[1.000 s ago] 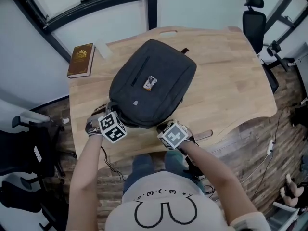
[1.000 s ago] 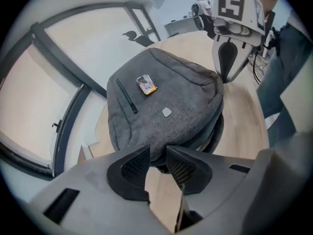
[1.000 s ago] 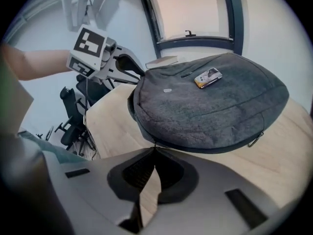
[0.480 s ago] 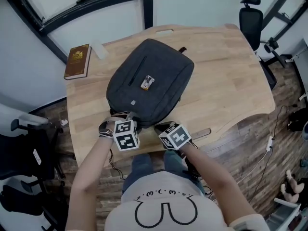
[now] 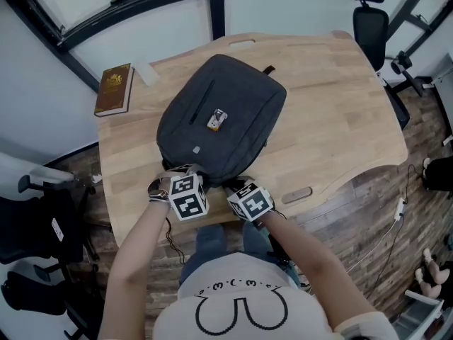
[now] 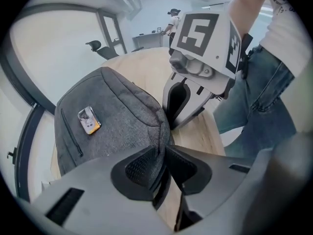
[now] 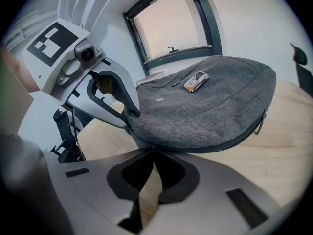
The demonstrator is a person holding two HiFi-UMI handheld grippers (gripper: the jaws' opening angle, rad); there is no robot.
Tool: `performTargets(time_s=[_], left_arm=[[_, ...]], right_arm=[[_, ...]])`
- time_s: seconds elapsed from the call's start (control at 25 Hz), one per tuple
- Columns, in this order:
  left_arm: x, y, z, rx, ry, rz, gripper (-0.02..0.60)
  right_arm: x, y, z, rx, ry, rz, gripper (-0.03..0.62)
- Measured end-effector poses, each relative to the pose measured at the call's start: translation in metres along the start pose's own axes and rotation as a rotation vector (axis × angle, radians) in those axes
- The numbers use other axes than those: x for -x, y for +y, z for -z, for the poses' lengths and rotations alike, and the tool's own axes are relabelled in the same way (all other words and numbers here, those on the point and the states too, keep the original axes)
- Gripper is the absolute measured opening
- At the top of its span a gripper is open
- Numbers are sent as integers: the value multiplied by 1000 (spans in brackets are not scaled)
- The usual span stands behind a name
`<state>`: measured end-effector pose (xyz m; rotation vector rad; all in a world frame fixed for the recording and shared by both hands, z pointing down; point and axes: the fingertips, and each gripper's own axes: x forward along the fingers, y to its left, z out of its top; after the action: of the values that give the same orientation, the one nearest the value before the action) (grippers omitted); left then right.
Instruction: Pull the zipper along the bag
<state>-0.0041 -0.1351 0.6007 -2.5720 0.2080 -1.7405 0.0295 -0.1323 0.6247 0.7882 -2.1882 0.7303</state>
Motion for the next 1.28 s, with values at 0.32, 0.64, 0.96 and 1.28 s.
performTargets(time_s=[0.32, 0.64, 0.96, 1.28], left_arm=[[1, 1, 4, -43, 13, -8, 71], [2, 0, 5, -50, 3, -20, 64], [2, -1, 4, -38, -19, -48, 58], [-1, -7, -11, 108, -55, -23, 57]], right_arm=[[12, -18, 4, 67, 74, 51, 58], [40, -103, 4, 163, 160, 147, 61], [52, -176, -17, 174, 186, 274, 71], [43, -193, -27, 242, 192, 322, 69]])
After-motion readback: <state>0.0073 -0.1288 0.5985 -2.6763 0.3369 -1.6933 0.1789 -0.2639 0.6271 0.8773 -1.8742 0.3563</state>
